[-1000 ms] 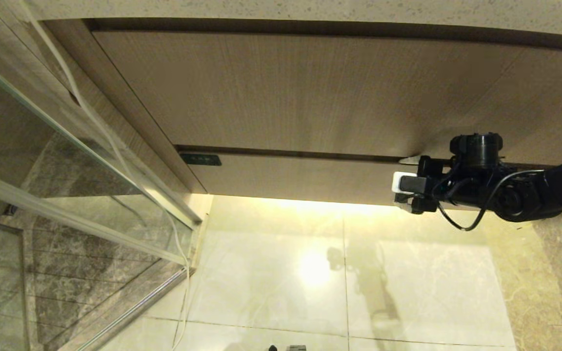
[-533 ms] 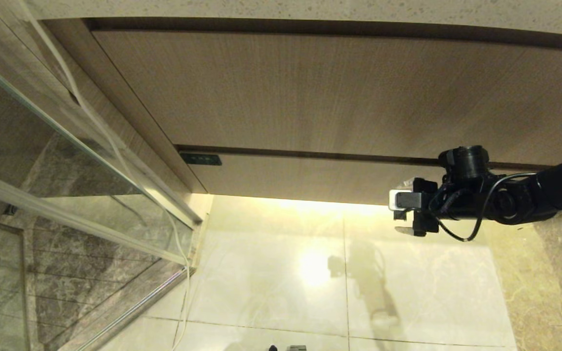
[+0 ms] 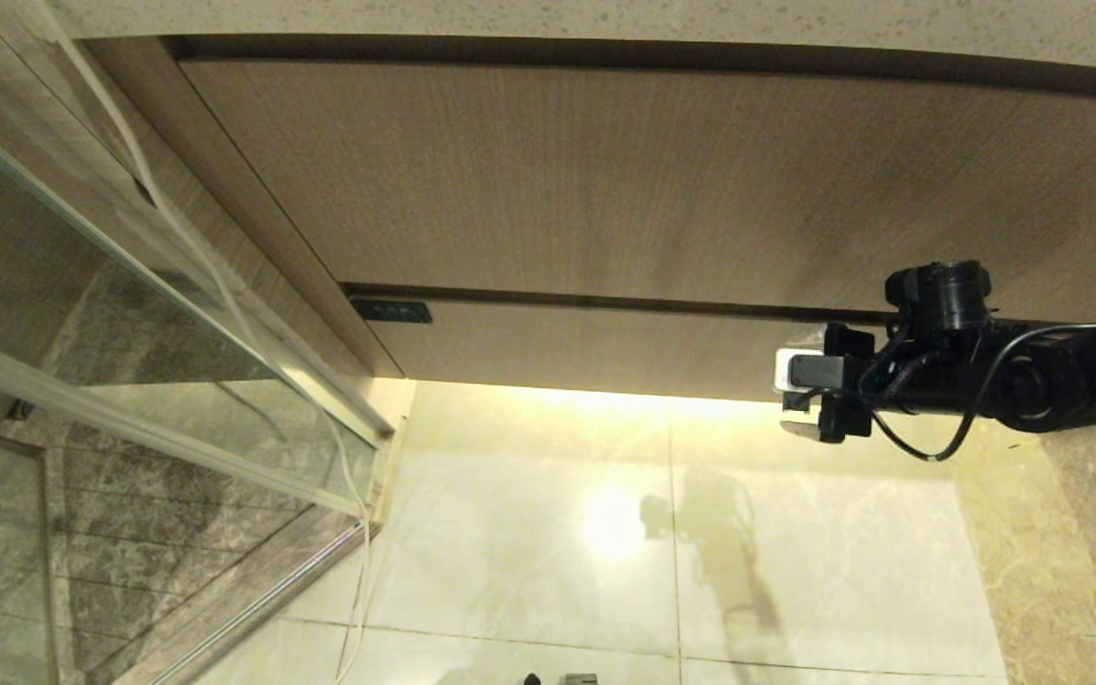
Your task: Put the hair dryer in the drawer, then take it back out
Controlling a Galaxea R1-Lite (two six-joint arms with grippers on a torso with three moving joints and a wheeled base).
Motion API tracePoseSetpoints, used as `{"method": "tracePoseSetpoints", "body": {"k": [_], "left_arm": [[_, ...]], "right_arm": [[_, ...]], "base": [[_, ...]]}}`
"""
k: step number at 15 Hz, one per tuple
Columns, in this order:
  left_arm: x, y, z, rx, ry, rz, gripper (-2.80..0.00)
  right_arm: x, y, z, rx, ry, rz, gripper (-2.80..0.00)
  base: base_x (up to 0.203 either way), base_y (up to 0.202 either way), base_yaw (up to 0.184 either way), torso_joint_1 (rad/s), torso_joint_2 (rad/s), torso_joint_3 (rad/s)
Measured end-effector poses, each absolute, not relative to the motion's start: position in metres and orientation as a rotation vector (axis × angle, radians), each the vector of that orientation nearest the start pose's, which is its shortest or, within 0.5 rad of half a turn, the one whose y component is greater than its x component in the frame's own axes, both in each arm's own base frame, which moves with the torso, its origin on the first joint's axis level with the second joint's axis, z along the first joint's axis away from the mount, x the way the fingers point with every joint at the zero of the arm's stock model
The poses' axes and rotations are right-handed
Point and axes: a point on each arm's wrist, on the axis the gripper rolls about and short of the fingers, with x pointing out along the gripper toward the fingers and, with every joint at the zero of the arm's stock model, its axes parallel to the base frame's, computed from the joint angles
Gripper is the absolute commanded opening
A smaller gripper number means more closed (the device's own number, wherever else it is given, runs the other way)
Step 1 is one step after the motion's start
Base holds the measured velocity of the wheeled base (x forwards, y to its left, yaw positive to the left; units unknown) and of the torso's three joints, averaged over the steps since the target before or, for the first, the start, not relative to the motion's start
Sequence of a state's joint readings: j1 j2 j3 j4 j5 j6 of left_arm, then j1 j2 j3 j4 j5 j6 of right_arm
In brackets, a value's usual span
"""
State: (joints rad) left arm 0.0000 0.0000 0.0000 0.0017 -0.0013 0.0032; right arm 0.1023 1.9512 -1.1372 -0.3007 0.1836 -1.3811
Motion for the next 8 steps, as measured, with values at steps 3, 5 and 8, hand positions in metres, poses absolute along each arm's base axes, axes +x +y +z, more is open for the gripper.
{"method": "tracePoseSetpoints", "body": {"k": [3,5,8], "left_arm": [[-0.0228,0.0,0.0753,0.003,0.002,-0.002,0.0],[-0.0228,0.0,0.0753,0.003,0.002,-0.002,0.0],[-0.0228,0.0,0.0753,0.003,0.001,-0.001,0.0]], "right_arm": [[0.3708,0.0433,0.1622,-1.333,0.17,0.538,0.0],[0.3706,0.0452,0.1639,-1.343,0.144,0.527,0.0],[0.3724,0.0477,0.165,-1.351,0.121,0.512,0.0]], "base": [[0.0,0.0,0.0,0.0,0.0,0.0],[0.0,0.0,0.0,0.0,0.0,0.0],[0.0,0.0,0.0,0.0,0.0,0.0]]}}
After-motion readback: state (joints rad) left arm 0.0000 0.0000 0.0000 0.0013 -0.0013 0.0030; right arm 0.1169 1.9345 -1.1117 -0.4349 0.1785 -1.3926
